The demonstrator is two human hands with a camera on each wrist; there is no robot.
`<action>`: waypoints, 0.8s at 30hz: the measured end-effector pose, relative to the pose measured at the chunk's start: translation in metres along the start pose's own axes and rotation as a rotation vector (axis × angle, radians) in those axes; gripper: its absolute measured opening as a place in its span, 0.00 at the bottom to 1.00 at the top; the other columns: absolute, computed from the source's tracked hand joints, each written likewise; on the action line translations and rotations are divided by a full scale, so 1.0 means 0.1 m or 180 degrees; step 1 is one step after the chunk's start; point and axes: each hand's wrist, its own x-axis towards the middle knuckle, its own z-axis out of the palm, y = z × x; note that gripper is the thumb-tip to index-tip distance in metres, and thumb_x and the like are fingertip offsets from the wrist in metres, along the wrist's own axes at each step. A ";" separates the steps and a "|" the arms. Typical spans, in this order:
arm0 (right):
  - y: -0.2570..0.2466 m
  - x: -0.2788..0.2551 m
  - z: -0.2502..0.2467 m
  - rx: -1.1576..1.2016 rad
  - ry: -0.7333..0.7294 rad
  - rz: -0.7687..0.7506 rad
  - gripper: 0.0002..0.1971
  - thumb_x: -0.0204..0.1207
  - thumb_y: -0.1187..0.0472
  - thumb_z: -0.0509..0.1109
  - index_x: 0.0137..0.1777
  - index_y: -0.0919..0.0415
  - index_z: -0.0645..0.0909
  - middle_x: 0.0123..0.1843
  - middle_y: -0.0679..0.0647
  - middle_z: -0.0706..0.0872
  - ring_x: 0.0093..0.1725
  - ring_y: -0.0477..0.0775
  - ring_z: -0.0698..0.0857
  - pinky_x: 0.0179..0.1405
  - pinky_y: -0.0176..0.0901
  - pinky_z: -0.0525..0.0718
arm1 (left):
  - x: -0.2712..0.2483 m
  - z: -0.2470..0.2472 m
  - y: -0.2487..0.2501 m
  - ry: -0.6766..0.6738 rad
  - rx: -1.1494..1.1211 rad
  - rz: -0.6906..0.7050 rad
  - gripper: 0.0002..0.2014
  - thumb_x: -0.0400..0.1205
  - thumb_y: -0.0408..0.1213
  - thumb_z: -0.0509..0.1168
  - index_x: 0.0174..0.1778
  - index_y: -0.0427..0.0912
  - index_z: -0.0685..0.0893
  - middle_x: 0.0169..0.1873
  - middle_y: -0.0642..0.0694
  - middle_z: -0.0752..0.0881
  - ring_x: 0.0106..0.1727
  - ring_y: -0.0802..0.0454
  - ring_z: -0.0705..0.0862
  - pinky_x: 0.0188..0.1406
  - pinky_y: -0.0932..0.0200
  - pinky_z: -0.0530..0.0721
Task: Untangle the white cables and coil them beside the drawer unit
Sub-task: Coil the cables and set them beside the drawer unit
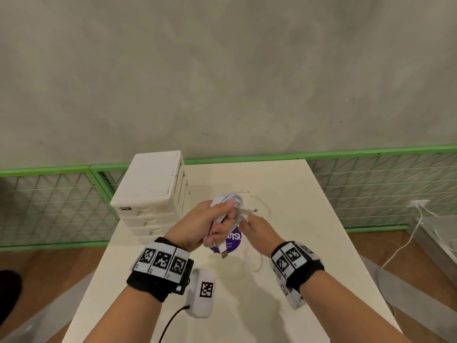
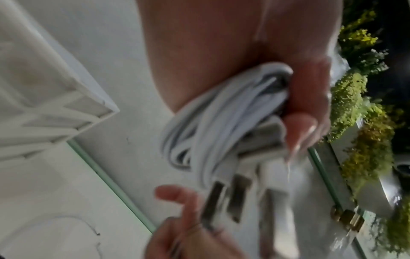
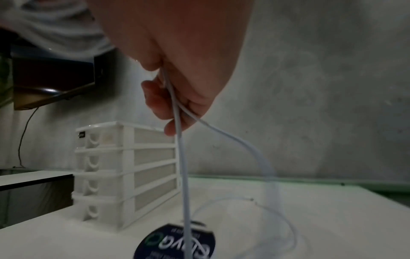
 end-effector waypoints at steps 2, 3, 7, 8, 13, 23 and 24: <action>0.05 -0.09 0.13 -0.0026 -0.0197 0.0120 0.09 0.86 0.56 0.53 0.58 0.54 0.74 0.32 0.39 0.75 0.31 0.37 0.74 0.35 0.38 0.72 | 0.03 0.00 0.02 -0.0021 -0.0508 0.0290 0.18 0.74 0.57 0.70 0.35 0.44 0.78 0.18 0.52 0.67 0.13 0.58 0.65 0.16 0.66 0.66; 0.09 -0.13 0.18 -0.0013 -0.0274 0.0150 0.06 0.86 0.56 0.54 0.55 0.51 0.73 0.31 0.38 0.73 0.30 0.35 0.71 0.34 0.37 0.71 | 0.05 0.00 0.03 0.0046 -0.0775 0.0451 0.20 0.72 0.58 0.71 0.37 0.43 0.78 0.18 0.53 0.68 0.14 0.59 0.66 0.18 0.65 0.66; 0.09 -0.24 0.33 0.0144 -0.0634 0.0259 0.05 0.83 0.58 0.58 0.55 0.50 0.74 0.31 0.39 0.72 0.31 0.36 0.72 0.43 0.43 0.74 | 0.15 0.08 0.06 0.0881 -0.0959 0.0983 0.13 0.80 0.49 0.63 0.37 0.44 0.74 0.23 0.52 0.72 0.22 0.57 0.72 0.28 0.62 0.74; 0.07 -0.27 0.34 0.0159 -0.0725 0.0292 0.07 0.83 0.57 0.58 0.58 0.51 0.75 0.31 0.39 0.72 0.32 0.35 0.72 0.44 0.41 0.74 | 0.18 0.10 0.06 0.1207 -0.0702 0.1124 0.10 0.83 0.44 0.61 0.38 0.45 0.74 0.24 0.52 0.74 0.23 0.57 0.73 0.28 0.60 0.75; 0.00 -0.44 0.33 0.0307 -0.0713 0.0268 0.10 0.82 0.55 0.62 0.58 0.51 0.82 0.35 0.32 0.78 0.37 0.24 0.77 0.43 0.26 0.72 | 0.30 -0.09 -0.05 0.2507 0.0949 0.1425 0.07 0.83 0.37 0.64 0.51 0.40 0.73 0.27 0.49 0.79 0.29 0.57 0.78 0.33 0.53 0.81; -0.29 -0.10 -0.18 0.1187 0.0586 -0.0024 0.15 0.62 0.65 0.80 0.35 0.45 0.80 0.20 0.43 0.73 0.25 0.47 0.70 0.29 0.36 0.70 | 0.16 -0.03 -0.44 0.0454 0.1520 -0.0665 0.37 0.75 0.71 0.41 0.37 0.37 0.76 0.20 0.46 0.73 0.19 0.51 0.70 0.20 0.61 0.69; -0.26 -0.06 -0.21 0.1241 0.0693 0.0036 0.16 0.61 0.67 0.80 0.36 0.46 0.78 0.20 0.44 0.70 0.25 0.47 0.67 0.27 0.35 0.68 | 0.14 0.00 -0.43 0.0277 0.1318 -0.0779 0.37 0.76 0.72 0.41 0.40 0.39 0.76 0.21 0.47 0.71 0.19 0.52 0.67 0.20 0.62 0.65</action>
